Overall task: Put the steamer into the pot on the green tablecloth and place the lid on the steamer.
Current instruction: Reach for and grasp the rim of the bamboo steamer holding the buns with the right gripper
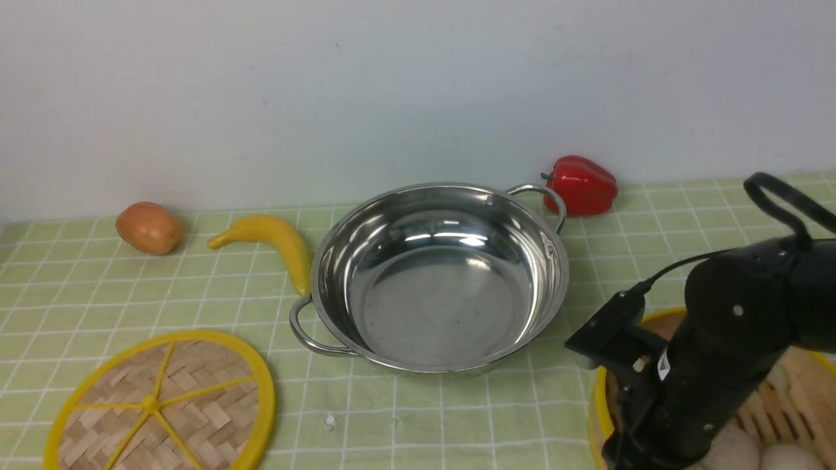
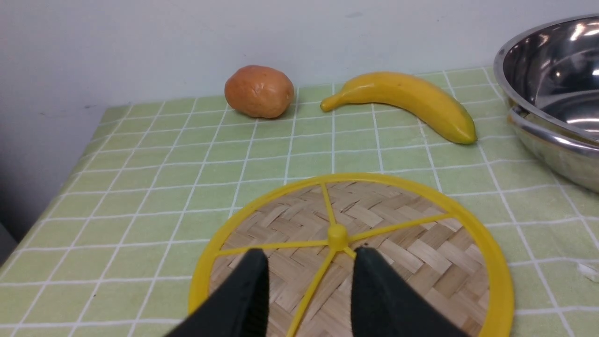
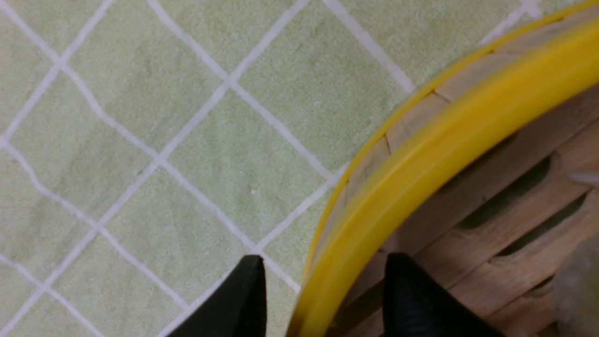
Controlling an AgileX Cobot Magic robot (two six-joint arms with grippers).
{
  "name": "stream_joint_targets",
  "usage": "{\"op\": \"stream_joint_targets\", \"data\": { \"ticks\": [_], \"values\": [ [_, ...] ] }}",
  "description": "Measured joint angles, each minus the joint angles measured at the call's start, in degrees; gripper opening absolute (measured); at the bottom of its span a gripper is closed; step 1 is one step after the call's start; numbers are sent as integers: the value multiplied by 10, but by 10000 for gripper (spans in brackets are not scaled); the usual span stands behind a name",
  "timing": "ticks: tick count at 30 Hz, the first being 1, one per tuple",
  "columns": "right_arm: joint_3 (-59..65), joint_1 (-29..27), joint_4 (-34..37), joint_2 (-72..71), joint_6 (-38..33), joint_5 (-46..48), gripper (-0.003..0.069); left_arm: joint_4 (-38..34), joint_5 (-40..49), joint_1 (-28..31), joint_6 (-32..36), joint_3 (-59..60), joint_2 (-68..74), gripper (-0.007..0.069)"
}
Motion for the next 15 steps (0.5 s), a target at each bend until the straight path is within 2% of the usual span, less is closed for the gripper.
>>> {"op": "stream_joint_targets", "data": {
  "ticks": [1, 7, 12, 15],
  "values": [
    [0, 0, 0, 1, 1, 0, 333, 0, 0, 0, 0, 0, 0, 243],
    [-1, 1, 4, 12, 24, 13, 110, 0, 0, 0, 0, 0, 0, 243],
    [-1, 1, -29, 1, 48, 26, 67, 0, 0, 0, 0, 0, 0, 243],
    [-1, 1, -82, -40, 69, 60, 56, 0, 0, 0, 0, 0, 0, 243]
  ]
}}
